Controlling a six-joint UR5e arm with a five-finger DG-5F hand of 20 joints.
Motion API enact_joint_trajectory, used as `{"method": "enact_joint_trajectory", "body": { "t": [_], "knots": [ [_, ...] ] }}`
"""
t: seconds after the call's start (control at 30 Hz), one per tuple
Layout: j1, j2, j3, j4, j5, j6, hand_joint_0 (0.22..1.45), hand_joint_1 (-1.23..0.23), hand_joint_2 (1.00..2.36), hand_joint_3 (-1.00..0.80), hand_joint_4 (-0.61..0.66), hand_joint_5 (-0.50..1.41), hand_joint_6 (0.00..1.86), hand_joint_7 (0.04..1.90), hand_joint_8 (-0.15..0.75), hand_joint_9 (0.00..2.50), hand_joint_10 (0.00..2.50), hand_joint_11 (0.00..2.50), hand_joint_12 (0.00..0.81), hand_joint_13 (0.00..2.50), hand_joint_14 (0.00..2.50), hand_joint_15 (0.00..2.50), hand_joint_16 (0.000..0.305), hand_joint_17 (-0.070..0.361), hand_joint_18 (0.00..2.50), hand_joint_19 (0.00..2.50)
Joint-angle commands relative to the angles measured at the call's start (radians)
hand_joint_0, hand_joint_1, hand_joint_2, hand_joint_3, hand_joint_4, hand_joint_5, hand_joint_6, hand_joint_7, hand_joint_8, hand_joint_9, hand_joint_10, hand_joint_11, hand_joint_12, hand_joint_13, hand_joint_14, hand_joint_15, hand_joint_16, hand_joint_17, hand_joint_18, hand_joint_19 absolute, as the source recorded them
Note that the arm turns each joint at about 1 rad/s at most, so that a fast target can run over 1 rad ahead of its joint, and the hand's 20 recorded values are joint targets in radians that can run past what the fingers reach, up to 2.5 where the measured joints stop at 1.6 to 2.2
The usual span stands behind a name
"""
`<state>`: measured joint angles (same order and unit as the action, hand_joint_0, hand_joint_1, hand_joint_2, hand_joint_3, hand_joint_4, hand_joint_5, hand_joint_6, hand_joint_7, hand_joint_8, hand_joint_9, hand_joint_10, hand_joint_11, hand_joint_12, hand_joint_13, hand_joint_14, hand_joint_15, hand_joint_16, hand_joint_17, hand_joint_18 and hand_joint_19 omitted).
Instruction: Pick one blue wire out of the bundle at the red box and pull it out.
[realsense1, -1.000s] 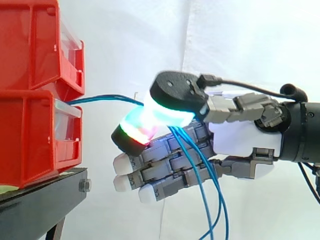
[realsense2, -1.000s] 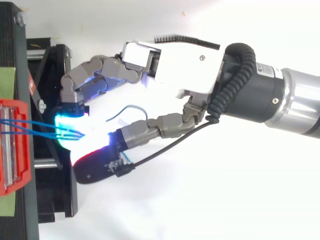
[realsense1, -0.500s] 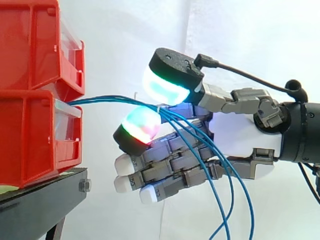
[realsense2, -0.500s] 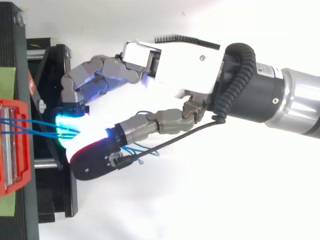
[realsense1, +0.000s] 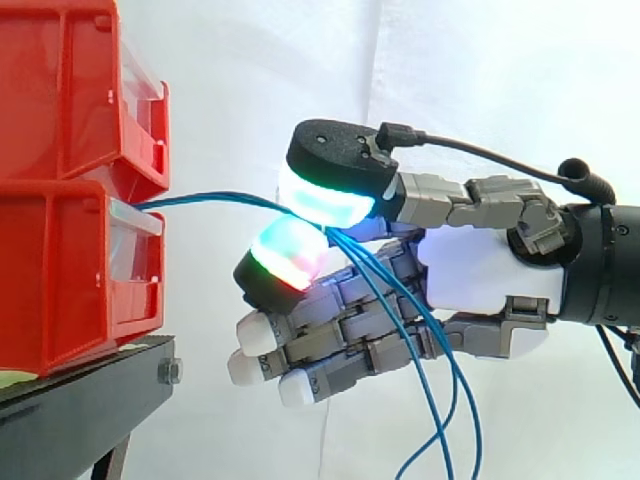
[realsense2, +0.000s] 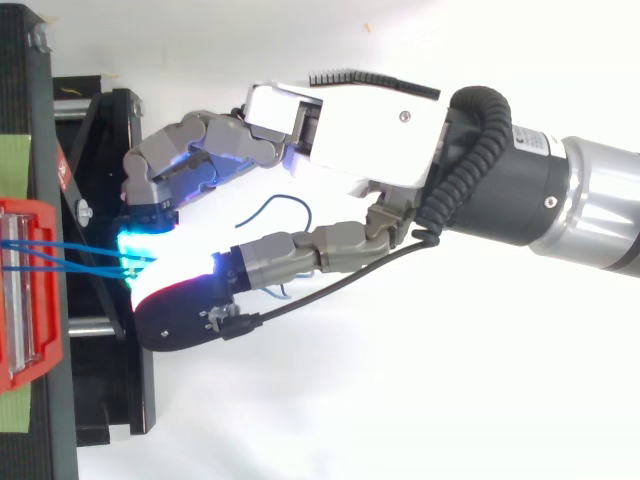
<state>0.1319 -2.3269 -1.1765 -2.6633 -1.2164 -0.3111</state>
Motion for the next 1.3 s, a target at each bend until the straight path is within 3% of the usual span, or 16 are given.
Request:
{"method": "enact_joint_trajectory", "body": {
  "t": [0.0,0.23,0.4,0.57,0.87,0.97,1.03,1.17,1.27],
  "knots": [
    [0.0,0.0,0.0,0.0,0.0,0.0,0.63,-0.9,1.02,-0.18,0.04,-0.19,0.9,1.09,0.276,0.72,0.02,0.48,0.409,0.54,0.01,0.24,0.058,0.129,0.51,0.29],
    [0.0,0.0,0.0,0.0,0.0,0.0,0.73,-0.95,1.01,-0.43,-0.11,-0.2,0.9,1.06,0.235,0.67,0.01,0.45,0.398,0.5,0.01,0.2,0.056,0.126,0.51,0.23],
    [0.0,0.0,0.0,0.0,0.0,0.0,0.61,-0.93,1.0,-0.5,-0.12,-0.2,0.88,1.02,0.225,0.67,0.01,0.44,0.395,0.5,0.01,0.22,0.055,0.123,0.49,0.27],
    [0.0,0.0,0.0,0.0,0.0,0.0,0.48,-0.74,1.0,-0.5,-0.07,-0.18,0.84,1.03,0.26,0.72,0.01,0.44,0.42,0.51,0.01,0.25,0.06,0.135,0.48,0.33],
    [0.0,0.0,0.0,0.0,0.0,0.0,0.45,-0.48,1.0,-0.5,-0.02,-0.17,0.83,1.06,0.284,0.76,0.01,0.45,0.44,0.51,0.01,0.28,0.064,0.144,0.43,0.39],
    [0.0,0.0,0.0,0.0,0.0,0.0,0.48,-0.52,1.0,-0.47,-0.03,-0.17,0.83,1.09,0.278,0.76,0.01,0.45,0.426,0.5,0.01,0.29,0.061,0.137,0.4,0.4],
    [0.0,0.0,0.0,0.0,0.0,0.0,0.52,-0.6,1.01,-0.35,-0.02,-0.17,0.84,1.13,0.268,0.76,0.02,0.46,0.41,0.5,0.01,0.29,0.058,0.13,0.39,0.4],
    [0.0,0.0,0.0,-0.001,0.0,0.0,0.56,-0.72,1.01,-0.19,0.04,-0.17,0.86,1.12,0.301,0.78,0.01,0.48,0.441,0.54,0.01,0.28,0.064,0.144,0.46,0.36],
    [0.0,0.0,0.0,0.0,0.0,-0.002,0.58,-0.79,1.01,-0.18,0.03,-0.18,0.88,1.08,0.288,0.75,0.01,0.47,0.433,0.53,0.01,0.27,0.062,0.14,0.46,0.35]
  ]
}}
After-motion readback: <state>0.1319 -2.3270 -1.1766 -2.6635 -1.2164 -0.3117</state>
